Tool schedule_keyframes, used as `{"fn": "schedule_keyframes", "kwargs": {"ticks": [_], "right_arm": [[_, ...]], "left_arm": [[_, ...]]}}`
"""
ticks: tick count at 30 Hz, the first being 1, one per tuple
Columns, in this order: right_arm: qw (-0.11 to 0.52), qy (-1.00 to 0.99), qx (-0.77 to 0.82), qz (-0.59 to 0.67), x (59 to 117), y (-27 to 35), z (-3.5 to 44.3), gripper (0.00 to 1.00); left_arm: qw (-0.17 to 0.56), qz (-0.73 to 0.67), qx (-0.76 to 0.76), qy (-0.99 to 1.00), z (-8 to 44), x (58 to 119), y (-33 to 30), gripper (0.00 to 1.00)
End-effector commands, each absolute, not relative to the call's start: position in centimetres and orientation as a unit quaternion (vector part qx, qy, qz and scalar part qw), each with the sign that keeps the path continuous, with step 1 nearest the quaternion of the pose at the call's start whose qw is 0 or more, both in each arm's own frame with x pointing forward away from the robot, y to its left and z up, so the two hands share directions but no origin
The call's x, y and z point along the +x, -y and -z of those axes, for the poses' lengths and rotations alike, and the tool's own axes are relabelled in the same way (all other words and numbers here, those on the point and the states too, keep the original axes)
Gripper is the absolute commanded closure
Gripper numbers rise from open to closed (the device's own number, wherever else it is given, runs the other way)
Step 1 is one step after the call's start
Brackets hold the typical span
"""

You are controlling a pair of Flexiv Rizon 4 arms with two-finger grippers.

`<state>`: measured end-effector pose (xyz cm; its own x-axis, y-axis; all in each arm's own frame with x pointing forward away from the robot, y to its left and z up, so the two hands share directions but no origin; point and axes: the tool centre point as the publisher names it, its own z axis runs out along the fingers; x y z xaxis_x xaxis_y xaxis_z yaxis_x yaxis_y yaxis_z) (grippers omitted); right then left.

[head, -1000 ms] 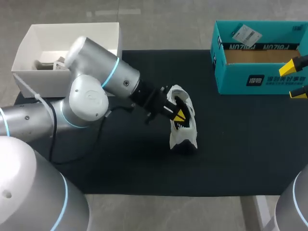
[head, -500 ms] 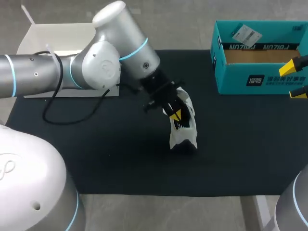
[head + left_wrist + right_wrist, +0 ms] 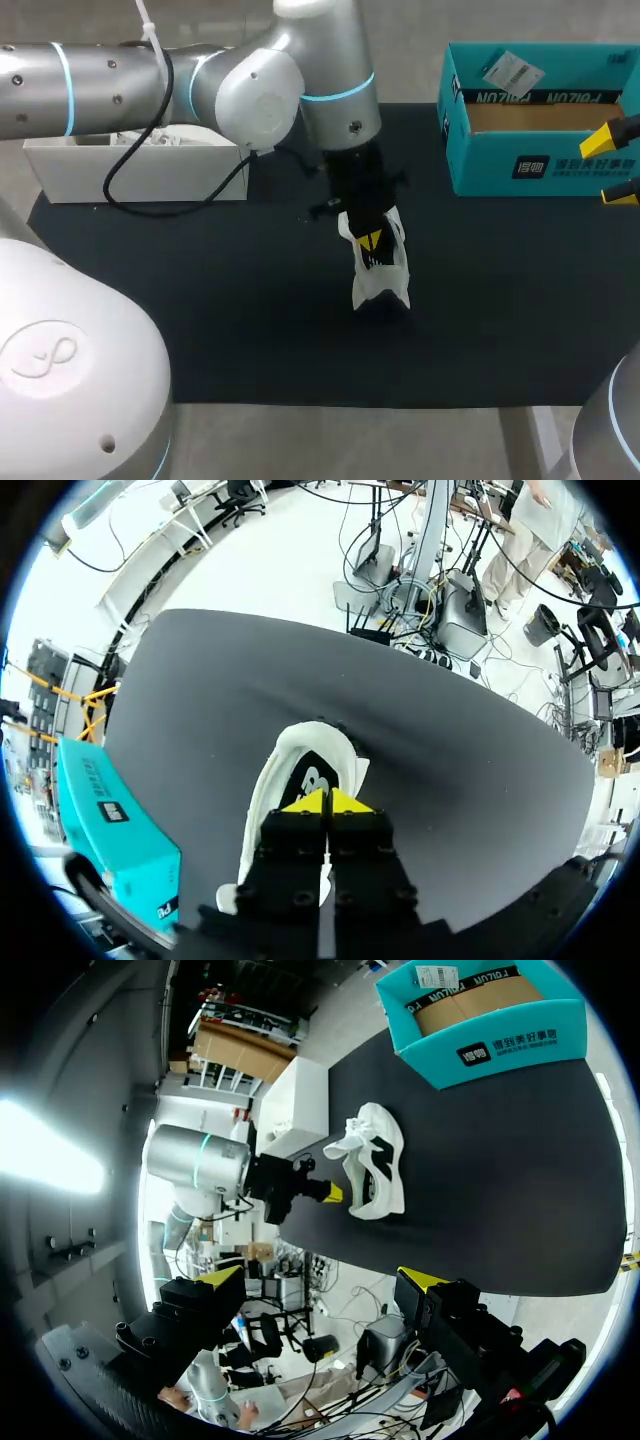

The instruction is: Take the shoe out of the shoebox, open the shoe tongue, remove and reinsert the insole, then place the shoe into the shoebox

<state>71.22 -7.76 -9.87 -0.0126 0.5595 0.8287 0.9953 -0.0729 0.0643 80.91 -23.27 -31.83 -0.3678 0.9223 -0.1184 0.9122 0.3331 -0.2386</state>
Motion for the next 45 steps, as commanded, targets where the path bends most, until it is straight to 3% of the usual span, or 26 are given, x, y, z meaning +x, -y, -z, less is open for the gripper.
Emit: {"fn": "schedule_keyframes", "kwargs": {"ticks": [1,6,33,45], "right_arm": [[0.299,0.611,-0.636,0.363,71.2,7.7,9.9,0.0],[0.299,0.611,-0.636,0.363,71.2,7.7,9.9,0.0],[0.299,0.611,-0.636,0.363,71.2,7.7,9.9,0.0],[0.299,0.611,-0.636,0.363,71.2,7.7,9.9,0.0]], "left_arm": [[0.052,-0.06,-0.588,0.805,33.2,81.3,24.6,1.0],[0.035,0.011,-0.607,0.794,35.0,81.8,25.0,1.0],[-0.012,0.016,-0.645,0.764,42.1,82.3,25.9,1.0],[-0.037,-0.035,-0.673,0.737,37.5,81.7,26.6,1.0]]}}
